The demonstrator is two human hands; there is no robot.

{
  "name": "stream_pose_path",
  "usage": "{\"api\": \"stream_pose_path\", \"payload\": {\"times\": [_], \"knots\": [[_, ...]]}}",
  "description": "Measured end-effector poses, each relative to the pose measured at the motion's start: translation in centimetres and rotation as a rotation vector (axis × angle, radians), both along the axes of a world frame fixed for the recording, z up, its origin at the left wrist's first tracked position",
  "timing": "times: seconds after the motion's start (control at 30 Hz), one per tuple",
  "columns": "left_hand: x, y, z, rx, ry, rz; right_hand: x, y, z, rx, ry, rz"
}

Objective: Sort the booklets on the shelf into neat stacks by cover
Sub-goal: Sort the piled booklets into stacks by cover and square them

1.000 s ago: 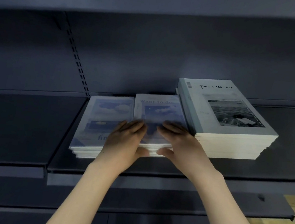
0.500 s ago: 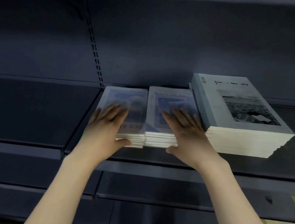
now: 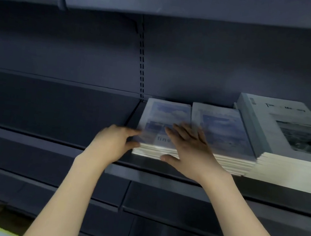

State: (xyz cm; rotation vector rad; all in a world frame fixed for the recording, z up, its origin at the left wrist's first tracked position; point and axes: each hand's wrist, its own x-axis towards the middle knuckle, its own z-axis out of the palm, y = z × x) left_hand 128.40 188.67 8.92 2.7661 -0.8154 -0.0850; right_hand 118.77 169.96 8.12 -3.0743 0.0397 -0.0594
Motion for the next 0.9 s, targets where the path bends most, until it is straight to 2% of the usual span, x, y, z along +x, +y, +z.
{"api": "stream_pose_path", "payload": {"times": [0.27, 0.43, 0.9], "knots": [[1.2, 0.2, -0.3, -0.065, -0.006, -0.111, 0.7, 1.0, -0.3, 0.030, -0.006, -0.092], [0.8, 0.4, -0.3, 0.013, 0.018, -0.166, 0.5, 1.3, -0.7, -0.008, 0.000, -0.110], [1.7, 0.0, -2.4, -0.028, -0.114, -0.150, 0.2, 1.8, -1.3, -0.053, -0.047, -0.160]]}}
